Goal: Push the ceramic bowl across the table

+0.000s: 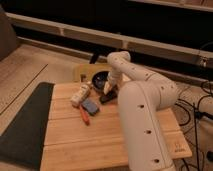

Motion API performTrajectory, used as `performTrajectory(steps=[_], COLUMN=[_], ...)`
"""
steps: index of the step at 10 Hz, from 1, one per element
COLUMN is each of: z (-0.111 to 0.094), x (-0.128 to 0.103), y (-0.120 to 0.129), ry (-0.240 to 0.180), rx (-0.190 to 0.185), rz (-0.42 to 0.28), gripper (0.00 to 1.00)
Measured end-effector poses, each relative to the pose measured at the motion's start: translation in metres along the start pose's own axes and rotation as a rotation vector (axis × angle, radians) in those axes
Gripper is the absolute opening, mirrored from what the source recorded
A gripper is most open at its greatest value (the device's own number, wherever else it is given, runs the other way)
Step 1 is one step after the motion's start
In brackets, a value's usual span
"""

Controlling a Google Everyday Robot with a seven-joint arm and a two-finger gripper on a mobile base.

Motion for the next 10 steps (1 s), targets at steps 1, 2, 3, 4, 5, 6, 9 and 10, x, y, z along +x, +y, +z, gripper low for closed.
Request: performTrajectory(steps=[1,2,3,4,5,6,9,10], z=[0.003,0.004,-0.001,-0.005,-0.01,-0.013,-0.013,-0.013], x=[-0.009,-0.02,-0.034,-0.042,-0.051,-0.057,-0.058,-0.058], y=[-0.005,-0.013,-0.024,-0.029,-0.034,-0.035,-0.033,-0.033], ry=[-0.021,-0.059,-0.112,-0.149,-0.184,-0.208,-0.214,-0.214], rx=[0.011,0.024,0.038,0.043,0.046,0.036,0.026,0.026], rz=[-0.027,-0.054,-0.079,-0.096,-0.113,-0.125,-0.129,-0.128], gripper=[0.65,0.65,0.65,0.65,0.65,0.65,0.65,0.65])
